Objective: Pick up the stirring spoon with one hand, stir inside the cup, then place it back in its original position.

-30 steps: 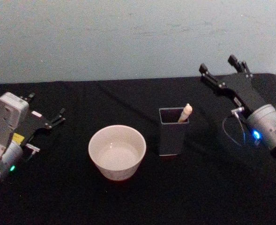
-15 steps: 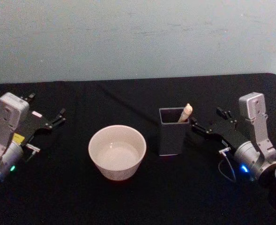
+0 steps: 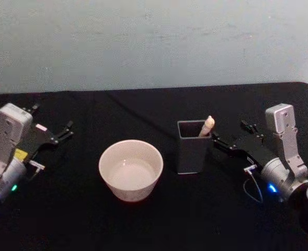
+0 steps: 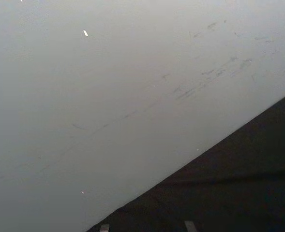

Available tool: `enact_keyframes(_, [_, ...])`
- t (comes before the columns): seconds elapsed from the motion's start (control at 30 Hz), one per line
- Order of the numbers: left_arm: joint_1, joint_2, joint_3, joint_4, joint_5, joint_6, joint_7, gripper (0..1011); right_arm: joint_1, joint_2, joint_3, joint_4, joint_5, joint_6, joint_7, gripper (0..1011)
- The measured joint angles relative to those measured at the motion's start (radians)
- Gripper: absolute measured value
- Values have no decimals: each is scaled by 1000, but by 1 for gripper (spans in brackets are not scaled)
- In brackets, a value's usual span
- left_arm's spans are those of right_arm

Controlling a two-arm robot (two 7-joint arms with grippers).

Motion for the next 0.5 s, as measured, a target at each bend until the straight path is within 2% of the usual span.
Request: enact_keyframes(0.5, [0,0,0,0,0,0,0,1001,-1,1,0,-3,3,-1,0,1002])
